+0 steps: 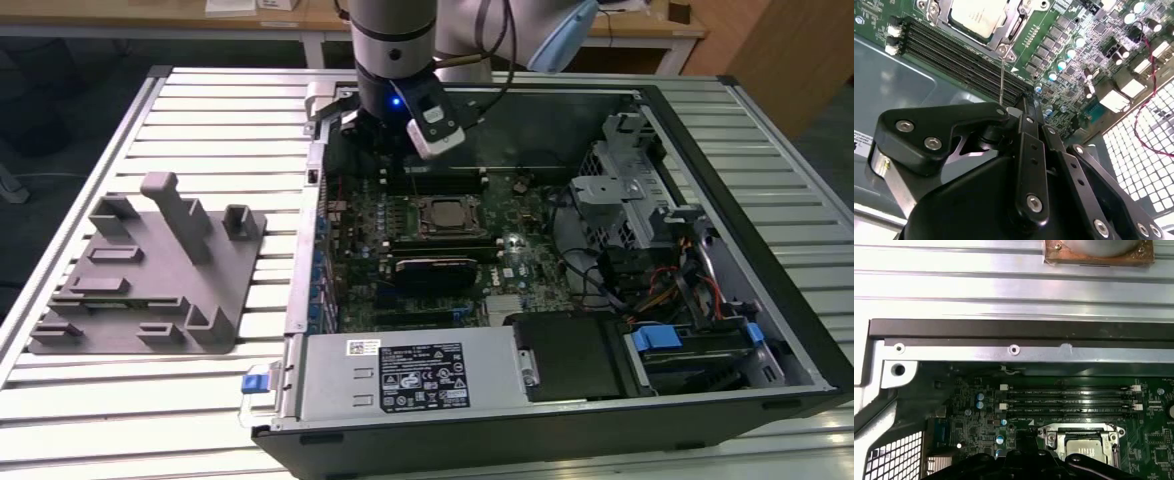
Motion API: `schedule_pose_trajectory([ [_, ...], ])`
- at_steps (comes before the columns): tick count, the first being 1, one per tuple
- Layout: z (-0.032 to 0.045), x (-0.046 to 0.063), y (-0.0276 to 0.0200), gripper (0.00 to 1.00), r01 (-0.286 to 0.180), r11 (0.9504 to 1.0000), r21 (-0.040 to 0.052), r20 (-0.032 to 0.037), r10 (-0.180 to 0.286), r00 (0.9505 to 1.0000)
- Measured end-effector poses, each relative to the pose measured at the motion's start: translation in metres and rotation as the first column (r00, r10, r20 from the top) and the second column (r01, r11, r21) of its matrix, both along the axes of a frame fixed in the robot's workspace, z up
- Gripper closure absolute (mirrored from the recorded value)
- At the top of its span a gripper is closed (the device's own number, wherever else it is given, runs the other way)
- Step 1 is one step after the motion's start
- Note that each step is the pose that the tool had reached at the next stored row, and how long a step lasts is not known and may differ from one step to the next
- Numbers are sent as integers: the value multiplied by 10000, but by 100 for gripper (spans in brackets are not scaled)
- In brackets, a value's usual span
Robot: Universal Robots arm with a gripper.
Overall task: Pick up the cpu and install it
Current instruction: 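Install the first cpu locking lever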
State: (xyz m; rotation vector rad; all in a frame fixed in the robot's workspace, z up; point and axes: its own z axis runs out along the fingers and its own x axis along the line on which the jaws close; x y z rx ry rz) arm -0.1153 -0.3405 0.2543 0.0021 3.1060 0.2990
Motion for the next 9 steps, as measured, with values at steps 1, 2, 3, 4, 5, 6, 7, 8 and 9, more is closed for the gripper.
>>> schedule_pose_trajectory([
  [1,0,3,0,89,-1,10000,2,0,1,10000],
  [2,0,8,-1,89,-1,10000,3,0,1,10000],
  [3,0,16,-1,89,0,10000,2,0,0,10000],
  [4,0,29,0,89,0,10000,2,0,0,10000],
  [5,0,46,0,89,0,10000,2,0,0,10000],
  [6,0,65,-1,89,1,10000,2,0,-1,10000],
  [7,-1,85,0,89,0,10000,2,0,0,10000],
  [8,-1,108,-1,89,-1,10000,2,0,1,10000],
  [9,-1,132,-1,89,-1,10000,2,-1,1,10000],
])
